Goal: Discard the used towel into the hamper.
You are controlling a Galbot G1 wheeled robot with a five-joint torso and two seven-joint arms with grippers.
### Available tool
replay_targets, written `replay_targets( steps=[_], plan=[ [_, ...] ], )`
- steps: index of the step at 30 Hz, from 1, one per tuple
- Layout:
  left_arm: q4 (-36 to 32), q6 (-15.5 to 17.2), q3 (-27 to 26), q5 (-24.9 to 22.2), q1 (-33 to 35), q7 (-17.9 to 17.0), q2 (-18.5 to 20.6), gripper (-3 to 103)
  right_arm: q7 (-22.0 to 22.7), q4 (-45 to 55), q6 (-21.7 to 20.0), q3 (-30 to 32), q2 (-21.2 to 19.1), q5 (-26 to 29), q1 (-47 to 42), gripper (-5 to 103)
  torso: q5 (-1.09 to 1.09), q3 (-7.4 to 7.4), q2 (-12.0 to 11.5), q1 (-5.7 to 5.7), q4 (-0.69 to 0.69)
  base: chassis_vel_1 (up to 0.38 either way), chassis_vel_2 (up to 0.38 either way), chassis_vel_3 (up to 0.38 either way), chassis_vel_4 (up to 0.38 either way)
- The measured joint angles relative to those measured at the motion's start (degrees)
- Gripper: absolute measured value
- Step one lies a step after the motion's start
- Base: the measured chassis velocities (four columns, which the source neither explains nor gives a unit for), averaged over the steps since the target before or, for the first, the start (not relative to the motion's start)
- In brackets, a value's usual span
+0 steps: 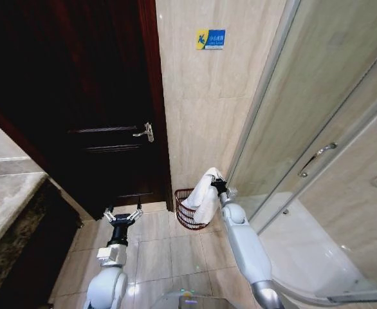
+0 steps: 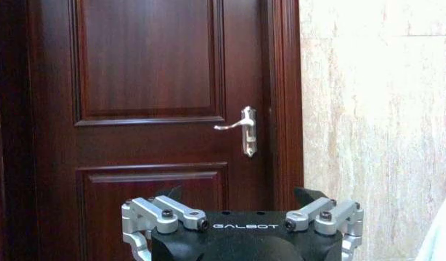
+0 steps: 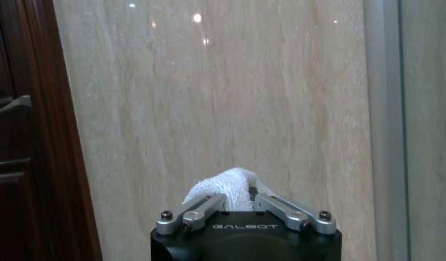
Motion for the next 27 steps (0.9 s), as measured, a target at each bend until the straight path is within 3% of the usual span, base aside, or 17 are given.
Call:
replay_targets(
  steps=[13,27],
  plan=[
    [0.51,-0.73,0.05,0.15,0.5,0.15,-0.03,100,0.77,6.68,-2.28,0.1,-2.36,2.48,-0.63,3,0.0,-2.73,-5.01,-2.3,-0.01,0.0,0.0,0.0,0.0],
    [1.03,-1.22,-0.03,0.24,0.46,0.28,0.05,100,0.5,4.46,-2.18,0.79,-3.46,2.86,1.81,3,0.0,-5.19,-9.47,-4.33,0.0,0.0,0.0,0.0,0.0]
  ],
)
